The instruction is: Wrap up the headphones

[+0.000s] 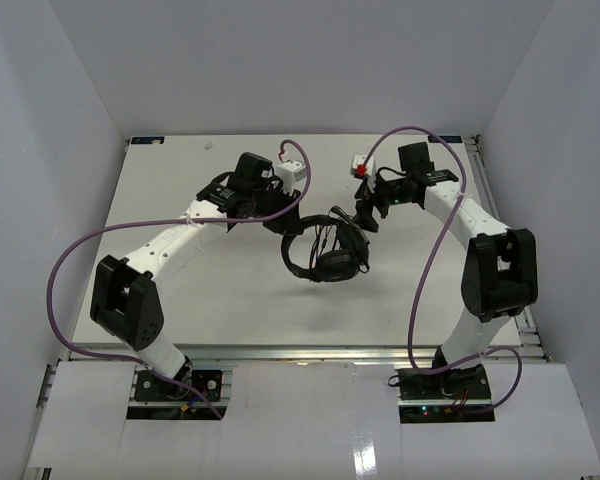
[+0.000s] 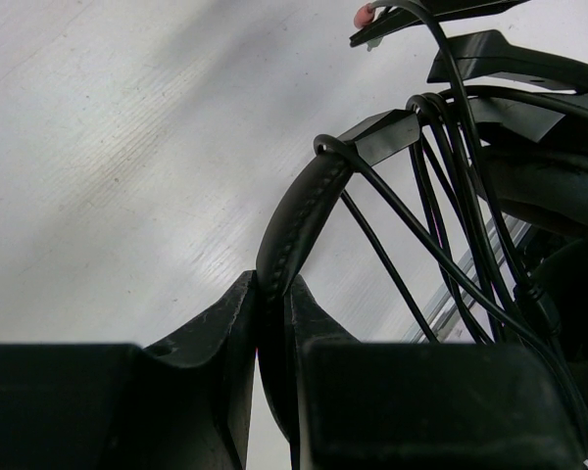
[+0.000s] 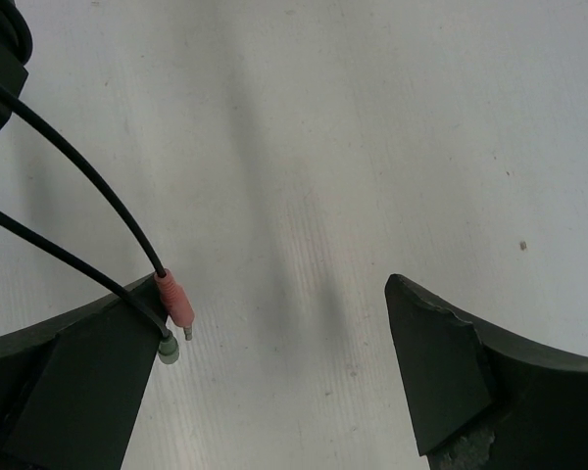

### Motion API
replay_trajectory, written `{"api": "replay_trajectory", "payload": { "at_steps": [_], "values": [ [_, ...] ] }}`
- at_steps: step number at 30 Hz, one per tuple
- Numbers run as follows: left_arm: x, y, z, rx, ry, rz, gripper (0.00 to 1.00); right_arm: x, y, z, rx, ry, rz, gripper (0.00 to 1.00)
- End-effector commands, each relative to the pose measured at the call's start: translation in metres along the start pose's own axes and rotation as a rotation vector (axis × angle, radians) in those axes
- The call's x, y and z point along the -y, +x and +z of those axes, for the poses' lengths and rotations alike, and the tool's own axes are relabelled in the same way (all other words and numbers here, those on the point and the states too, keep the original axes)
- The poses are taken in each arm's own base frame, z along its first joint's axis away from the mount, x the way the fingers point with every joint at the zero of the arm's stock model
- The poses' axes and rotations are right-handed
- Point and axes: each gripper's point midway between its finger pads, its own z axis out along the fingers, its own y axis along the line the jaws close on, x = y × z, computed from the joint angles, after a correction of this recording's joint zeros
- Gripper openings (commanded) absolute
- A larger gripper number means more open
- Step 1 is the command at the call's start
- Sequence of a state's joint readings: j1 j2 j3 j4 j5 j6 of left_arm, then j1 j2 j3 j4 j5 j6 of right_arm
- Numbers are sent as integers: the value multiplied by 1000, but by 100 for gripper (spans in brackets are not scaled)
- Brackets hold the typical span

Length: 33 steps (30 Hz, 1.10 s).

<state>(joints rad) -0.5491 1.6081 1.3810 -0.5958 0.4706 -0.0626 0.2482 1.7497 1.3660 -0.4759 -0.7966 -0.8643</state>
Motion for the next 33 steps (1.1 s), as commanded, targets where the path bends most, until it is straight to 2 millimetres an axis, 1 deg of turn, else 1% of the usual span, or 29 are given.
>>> {"api": "replay_trajectory", "payload": {
  "at_steps": [1, 4, 5, 9, 13, 17, 18, 19, 22, 30, 33],
  "values": [
    [31, -44, -34, 147, 66, 63, 0, 1, -10, -20, 36, 29, -10, 96],
    [32, -48, -35, 155, 66, 69, 0, 3, -11, -26, 39, 46, -10, 96],
    [31, -49, -35, 157, 65, 67, 0, 3, -11, -28, 39, 53, -12, 90],
    [33, -54, -36, 168, 72, 69, 0, 1, -11, -35, 41, 65, -14, 90],
    [32, -56, -35, 171, 73, 69, 0, -6, -14, -41, 54, 62, -26, 90],
    [30, -56, -34, 170, 69, 62, 0, -24, -21, -48, 97, 6, -90, 90],
    [28, -56, -35, 171, 67, 60, 0, -33, -18, -50, 90, -24, -83, 90],
    [28, -56, -34, 171, 68, 60, 0, -35, -19, -52, 93, -38, -136, 90],
    [27, -56, -34, 173, 69, 55, 0, -48, -18, -55, 100, -84, -197, 90],
    [26, -58, -36, 180, 71, 49, 0, -60, -14, -59, 97, -98, -245, 90],
    [25, -59, -36, 182, 73, 45, 0, -68, -17, -62, 123, -118, -281, 90]
  ]
}}
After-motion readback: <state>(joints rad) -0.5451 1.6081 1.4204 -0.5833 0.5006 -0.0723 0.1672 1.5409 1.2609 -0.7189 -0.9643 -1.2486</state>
